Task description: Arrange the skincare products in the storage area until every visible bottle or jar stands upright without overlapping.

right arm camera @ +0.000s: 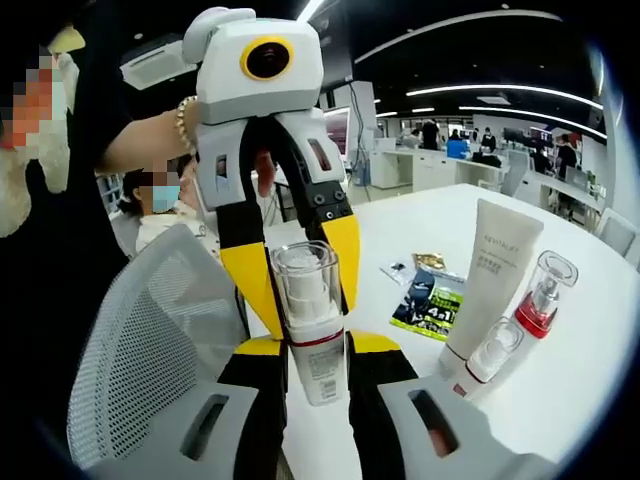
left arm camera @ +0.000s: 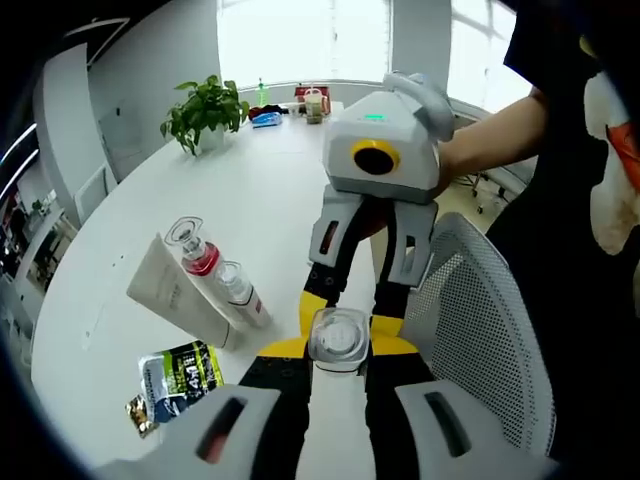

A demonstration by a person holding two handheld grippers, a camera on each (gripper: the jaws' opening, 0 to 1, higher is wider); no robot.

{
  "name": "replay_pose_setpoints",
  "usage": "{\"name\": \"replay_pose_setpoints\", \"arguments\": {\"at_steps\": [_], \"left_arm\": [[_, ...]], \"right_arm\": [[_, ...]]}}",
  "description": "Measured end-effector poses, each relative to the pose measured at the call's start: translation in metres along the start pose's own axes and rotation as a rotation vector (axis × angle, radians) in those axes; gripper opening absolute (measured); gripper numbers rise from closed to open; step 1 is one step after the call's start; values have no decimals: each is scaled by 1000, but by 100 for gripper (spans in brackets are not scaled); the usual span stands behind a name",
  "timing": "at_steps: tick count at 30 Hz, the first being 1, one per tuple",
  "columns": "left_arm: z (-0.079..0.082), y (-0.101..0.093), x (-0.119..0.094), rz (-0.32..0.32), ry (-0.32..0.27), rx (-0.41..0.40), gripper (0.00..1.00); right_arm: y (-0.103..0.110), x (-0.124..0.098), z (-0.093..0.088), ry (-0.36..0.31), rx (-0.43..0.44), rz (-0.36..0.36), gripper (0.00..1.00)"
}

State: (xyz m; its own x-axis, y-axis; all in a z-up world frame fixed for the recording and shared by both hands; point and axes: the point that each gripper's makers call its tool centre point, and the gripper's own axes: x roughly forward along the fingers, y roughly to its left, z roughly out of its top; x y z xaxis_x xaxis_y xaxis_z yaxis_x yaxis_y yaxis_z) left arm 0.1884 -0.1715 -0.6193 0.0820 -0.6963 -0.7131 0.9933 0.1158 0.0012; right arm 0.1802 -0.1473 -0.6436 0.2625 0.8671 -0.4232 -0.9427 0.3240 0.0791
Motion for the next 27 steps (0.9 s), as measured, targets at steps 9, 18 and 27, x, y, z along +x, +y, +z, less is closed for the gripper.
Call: {"name": "replay_pose_setpoints", "arguments": {"at_steps": [9, 18, 27], "left_arm": [[-5, 4, 11, -13, 8, -11, 25], [-5, 9, 22, -12, 33, 4, 25], [-10, 22, 33, -4, 40, 5, 25]], "right_arm": [[-9, 0, -9, 0, 27, -29, 31], [-11, -1, -23, 34, 38, -52, 38], [-25, -14, -31, 36, 93, -210, 55]]}}
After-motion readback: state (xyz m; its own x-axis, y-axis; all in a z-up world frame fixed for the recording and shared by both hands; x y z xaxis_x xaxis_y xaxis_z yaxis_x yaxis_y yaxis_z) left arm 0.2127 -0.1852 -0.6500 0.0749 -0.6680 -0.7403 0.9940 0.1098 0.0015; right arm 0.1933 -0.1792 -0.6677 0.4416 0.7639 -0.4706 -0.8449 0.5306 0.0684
